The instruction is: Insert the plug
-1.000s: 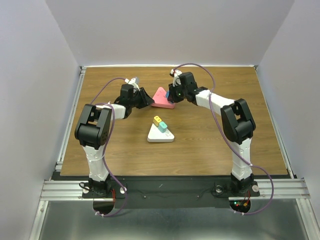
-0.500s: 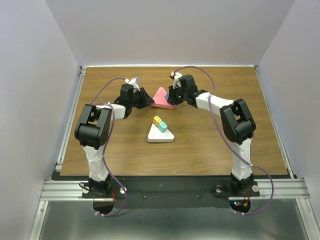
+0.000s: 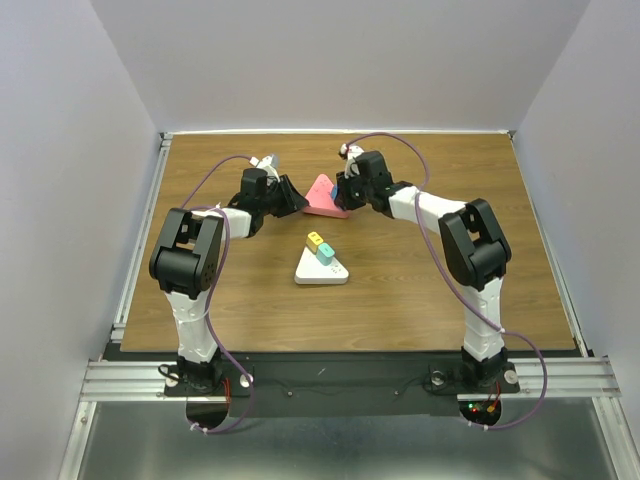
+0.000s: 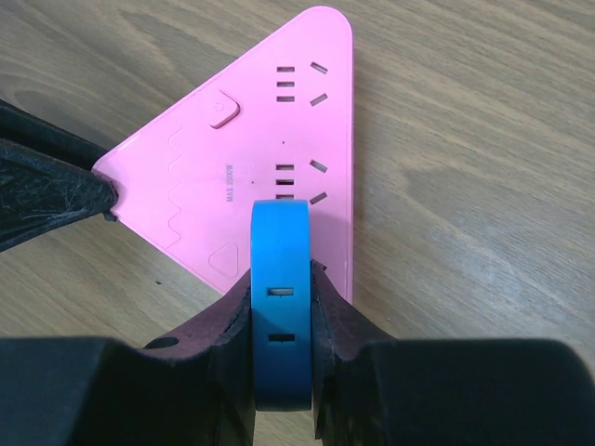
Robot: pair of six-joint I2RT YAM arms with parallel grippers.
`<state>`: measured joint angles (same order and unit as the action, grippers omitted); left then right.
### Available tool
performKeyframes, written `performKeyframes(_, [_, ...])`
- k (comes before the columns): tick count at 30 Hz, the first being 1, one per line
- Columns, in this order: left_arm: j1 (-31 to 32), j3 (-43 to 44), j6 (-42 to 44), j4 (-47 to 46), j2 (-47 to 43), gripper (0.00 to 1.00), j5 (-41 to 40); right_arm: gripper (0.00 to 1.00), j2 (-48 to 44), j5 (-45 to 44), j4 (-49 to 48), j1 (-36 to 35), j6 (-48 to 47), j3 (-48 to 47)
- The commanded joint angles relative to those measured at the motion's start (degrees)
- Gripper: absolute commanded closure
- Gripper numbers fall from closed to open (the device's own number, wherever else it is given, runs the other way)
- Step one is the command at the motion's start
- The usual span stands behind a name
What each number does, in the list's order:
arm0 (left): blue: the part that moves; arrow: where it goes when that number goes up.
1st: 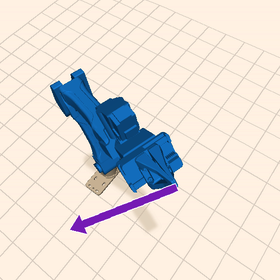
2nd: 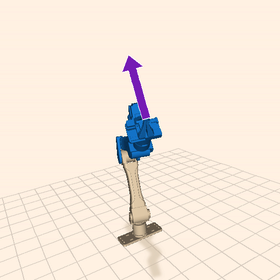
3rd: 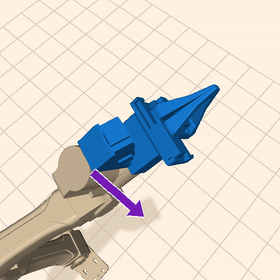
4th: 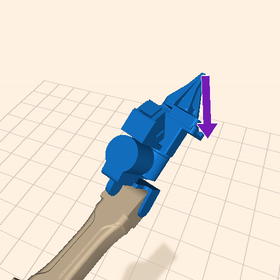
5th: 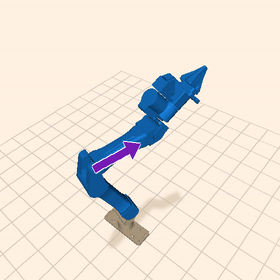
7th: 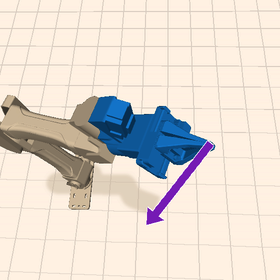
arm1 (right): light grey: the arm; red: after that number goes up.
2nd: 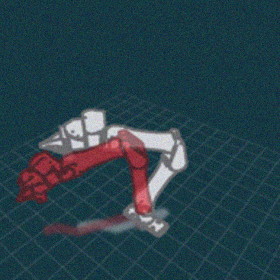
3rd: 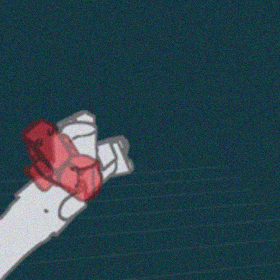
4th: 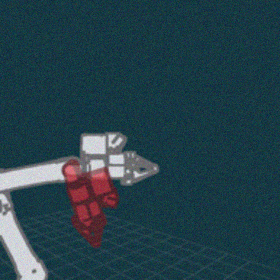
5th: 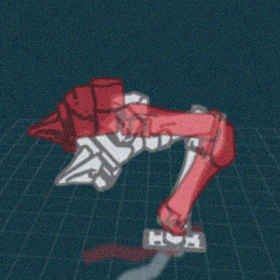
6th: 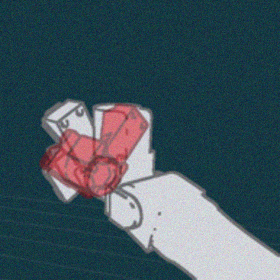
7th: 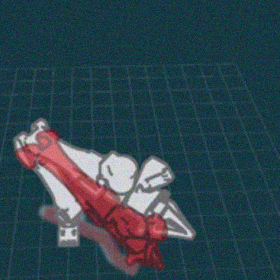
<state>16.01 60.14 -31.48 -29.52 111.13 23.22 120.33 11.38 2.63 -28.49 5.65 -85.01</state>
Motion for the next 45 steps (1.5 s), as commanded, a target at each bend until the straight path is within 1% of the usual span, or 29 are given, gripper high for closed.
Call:
performKeyframes(1, [-0.10, 1.65, 1.78, 1.04, -2.41, 0.57, -1.34, 0.89, 1.49, -3.90, 12.92, -2.01, 1.29, 1.79])
performKeyframes(2, [-0.10, 1.82, 1.95, 1.13, -2.50, 0.57, -1.51, 0.84, 1.14, -4.08, 13.01, -2.09, 1.38, 1.26])
performKeyframes(3, [-0.10, 1.91, 2.04, 1.30, -2.59, 0.57, -1.60, 0.68, 0.61, -4.26, 13.18, -2.10, 1.56, 0.47])
performKeyframes(6, [-0.10, 1.82, 2.65, 1.74, -3.20, 0.57, -2.57, 0.53, -1.06, -4.96, 13.45, -2.10, 1.47, -2.34])
performKeyframes(7, [-0.10, 1.65, 3.00, 1.83, -3.46, 0.57, -2.92, 0.44, -2.02, -5.57, 13.45, -2.01, 1.56, -3.92])
performKeyframes(8, [-0.19, 1.65, 3.18, 2.27, -3.90, 0.57, -3.62, 0.38, -2.55, -5.92, 13.36, -2.01, 1.47, -4.72])
performKeyframes(10, [-0.10, 1.65, 3.45, 2.45, -4.43, 0.56, -4.15, 0.31, -4.05, -6.71, 13.36, -2.01, 1.38, -6.12])
performKeyframes(12, [-0.10, 1.56, 3.71, 2.71, -5.57, 0.55, -4.85, 0.27, -6.77, -7.33, 13.36, -1.92, 1.47, -7.71])
performKeyframes(13, [-0.10, 1.47, 3.80, 2.80, -6.10, 0.54, -5.11, 0.19, -7.82, -7.77, 13.45, -1.92, 1.38, -8.06])
performKeyframes(14, [-0.10, 1.30, 3.89, 3.15, -7.41, 0.53, -6.25, 0.06, -10.10, -8.12, 13.45, -2.01, 1.21, -8.15])
performKeyframes(15, [-0.10, 1.12, 3.89, 3.59, -8.12, 0.46, -7.22, 0.00, -11.16, -8.99, 13.45, -1.83, 1.21, -8.06])
performKeyframes(17, [-0.19, 0.59, 4.06, 4.55, -9.87, 0.40, -10.37, 0.00, -13.27, -9.44, 13.45, -1.48, 1.03, -7.28])
performKeyframes(18, [-0.10, -0.19, 4.24, 5.17, -11.88, 0.35, -11.52, 0.00, -15.11, -9.36, 13.36, -0.96, 0.94, -6.23])
performKeyframes(19, [-0.19, -0.63, 4.41, 5.35, -13.03, 0.23, -13.27, 0.00, -16.09, -9.53, 13.36, -0.52, 0.85, -5.43])
performKeyframes(20, [-0.10, -1.07, 4.50, 5.35, -14.26, 0.18, -14.16, 0.00, -17.05, -9.88, 13.36, -0.17, 1.03, -4.56])
performKeyframes(21, [-0.10, -1.69, 4.76, 5.96, -16.63, 0.09, -15.04, 0.00, -18.72, -10.32, 13.28, 0.80, 1.29, -2.89])
performKeyframes(23, [-0.10, -2.13, 5.03, 7.01, -18.92, 0.07, -16.97, 0.00, -20.13, -11.02, 13.28, 2.03, 1.91, -1.13])
performKeyframes(25, [-0.10, -2.22, 5.47, 9.91, -22.09, 0.06, -20.83, 0.00, -21.45, -11.02, 13.36, 4.13, 2.96, 0.80])
performKeyframes(26, [-0.19, -2.57, 5.73, 11.22, -23.23, 0.06, -24.94, 0.00, -22.85, -11.02, 13.19, 4.93, 3.40, 2.99])
performKeyframes(27, [-0.19, -2.92, 5.99, 12.98, -25.76, 0.06, -26.55, 0.00, -23.47, -11.02, 13.19, 5.89, 4.19, 4.14])
performKeyframes(29, [-0.36, -4.67, 6.61, 14.13, -28.68, 0.06, -31.28, 0.00, -25.67, -10.67, 12.66, 8.79, 5.24, 7.82])
performKeyframes(31, [-0.37, -6.51, 7.31, 15.19, -33.25, 0.05, -33.41, 0.00, -27.42, -10.59, 11.35, 11.60, 6.74, 10.55])
performKeyframes(32, [-0.37, -6.96, 7.75, 16.24, -35.78, 0.05, -36.29, 0.00, -29.09, -10.50, 10.91, 12.57, 8.13, 13.01])
performKeyframes(33, [-0.37, -7.75, 8.10, 16.77, -36.94, 0.04, -37.62, 0.00, -30.06, -10.06, 10.47, 14.50, 8.84, 14.34])
performKeyframes(35, [-0.37, -8.37, 8.28, 17.82, -39.23, 0.04, -41.83, 0.00, -31.73, -10.67, 9.77, 16.09, 10.25, 16.45])
performKeyframes(38, [-0.37, -9.77, 8.81, 18.62, -43.71, 0.03, -44.05, 0.00, -35.95, -11.11, 8.36, 18.47, 11.92, 20.75])
performKeyframes(39, [-0.37, -10.04, 8.90, 18.62, -45.72, 0.03, -44.58, 0.00, -38.05, -12.51, 7.92, 18.73, 12.28, 22.42])
performKeyframes(45, [-0.37, -12.15, 9.25, 17.74, -52.59, 0.03, -47.48, 0.00, -45.53, -15.94, 6.86, 19.44, 11.84, 25.86])
